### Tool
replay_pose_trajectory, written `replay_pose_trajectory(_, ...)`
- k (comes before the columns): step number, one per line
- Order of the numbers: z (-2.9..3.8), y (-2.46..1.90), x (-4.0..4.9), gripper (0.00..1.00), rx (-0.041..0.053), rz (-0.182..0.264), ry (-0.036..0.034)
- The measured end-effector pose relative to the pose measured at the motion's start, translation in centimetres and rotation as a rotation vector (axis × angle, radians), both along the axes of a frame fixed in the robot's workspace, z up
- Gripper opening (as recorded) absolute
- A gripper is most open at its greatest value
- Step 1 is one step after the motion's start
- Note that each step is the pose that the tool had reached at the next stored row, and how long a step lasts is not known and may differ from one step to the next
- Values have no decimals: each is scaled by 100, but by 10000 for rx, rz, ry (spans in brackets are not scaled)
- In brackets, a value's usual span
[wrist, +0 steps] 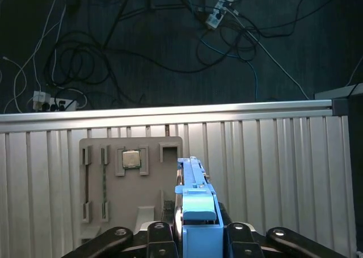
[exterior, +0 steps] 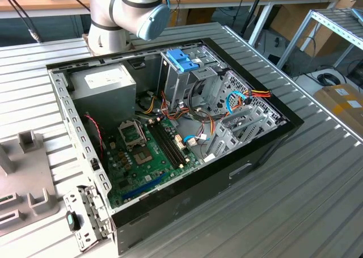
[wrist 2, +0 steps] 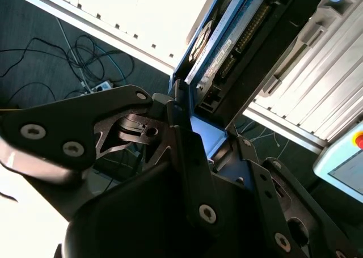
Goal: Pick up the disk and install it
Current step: 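Pick up the disk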
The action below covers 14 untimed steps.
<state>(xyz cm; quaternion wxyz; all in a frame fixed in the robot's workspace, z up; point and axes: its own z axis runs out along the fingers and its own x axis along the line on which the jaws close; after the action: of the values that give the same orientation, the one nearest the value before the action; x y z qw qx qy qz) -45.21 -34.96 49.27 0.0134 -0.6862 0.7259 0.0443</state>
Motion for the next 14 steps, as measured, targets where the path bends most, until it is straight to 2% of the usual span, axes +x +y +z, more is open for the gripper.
replay_pose_trajectory(14, 116, 0, 0, 37, 11, 0, 0)
